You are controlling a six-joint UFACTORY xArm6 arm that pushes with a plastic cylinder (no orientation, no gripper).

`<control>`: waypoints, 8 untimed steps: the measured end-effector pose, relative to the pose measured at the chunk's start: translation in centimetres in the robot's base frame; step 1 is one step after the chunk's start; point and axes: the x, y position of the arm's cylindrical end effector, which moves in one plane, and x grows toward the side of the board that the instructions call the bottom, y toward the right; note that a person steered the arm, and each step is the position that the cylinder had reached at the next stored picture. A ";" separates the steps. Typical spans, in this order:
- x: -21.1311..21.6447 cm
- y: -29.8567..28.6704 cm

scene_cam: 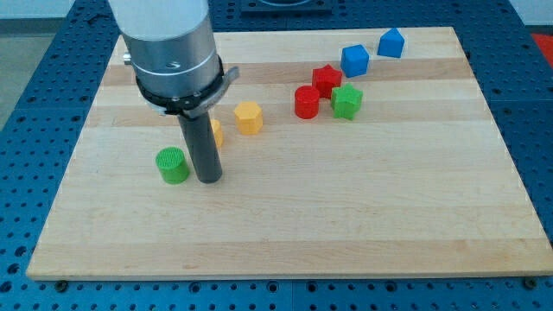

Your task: Push the green star closer to the red circle

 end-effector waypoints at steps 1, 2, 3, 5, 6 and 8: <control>-0.2 -1.6; -0.2 -3.3; -0.2 -5.1; 0.5 0.3; 0.5 8.4; -1.6 23.2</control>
